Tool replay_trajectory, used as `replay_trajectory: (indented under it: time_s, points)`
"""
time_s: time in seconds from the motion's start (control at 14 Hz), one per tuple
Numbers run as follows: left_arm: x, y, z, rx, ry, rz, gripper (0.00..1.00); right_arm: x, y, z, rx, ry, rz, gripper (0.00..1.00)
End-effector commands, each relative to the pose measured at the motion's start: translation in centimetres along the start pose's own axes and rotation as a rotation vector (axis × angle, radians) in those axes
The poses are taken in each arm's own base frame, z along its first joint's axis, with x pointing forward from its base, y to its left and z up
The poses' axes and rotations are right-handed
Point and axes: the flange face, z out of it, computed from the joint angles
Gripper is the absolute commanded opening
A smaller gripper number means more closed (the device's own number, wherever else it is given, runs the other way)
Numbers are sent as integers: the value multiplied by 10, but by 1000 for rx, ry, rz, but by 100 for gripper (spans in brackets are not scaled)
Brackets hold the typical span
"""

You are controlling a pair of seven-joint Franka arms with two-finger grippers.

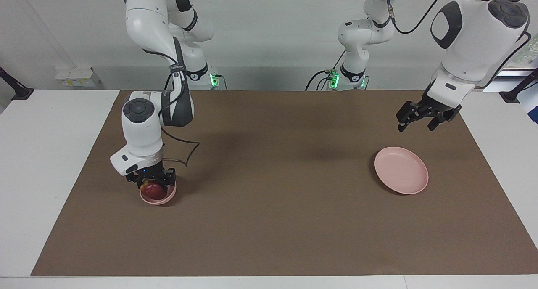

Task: Move apple from plate to bowl
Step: 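Move the apple over the small pink bowl with the right gripper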

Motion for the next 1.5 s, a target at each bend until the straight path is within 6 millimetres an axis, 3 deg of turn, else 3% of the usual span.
replay_trajectory:
  time_s: [0.0, 0.21, 0.43, 0.86, 1.21, 1.43]
  points:
    - [-22, 0, -31, 17, 5, 41, 100, 1, -2, 0, 19, -4, 34, 69]
    - [-48, -8, -54, 20, -27, 47, 100, 1, -1, 0, 50, -7, 48, 77]
    - [-58, -14, -46, 18, -32, 71, 100, 1, -1, 0, 51, -5, 48, 80]
    - [-55, -17, -55, 50, -85, 72, 100, 4, 1, -6, 51, 8, 49, 90]
    - [-62, -14, -55, 42, -133, 81, 100, 6, 8, -25, 80, 21, 98, 98]
    - [-64, -15, -57, 35, -121, 73, 100, 7, 15, -46, 103, 46, 126, 100]
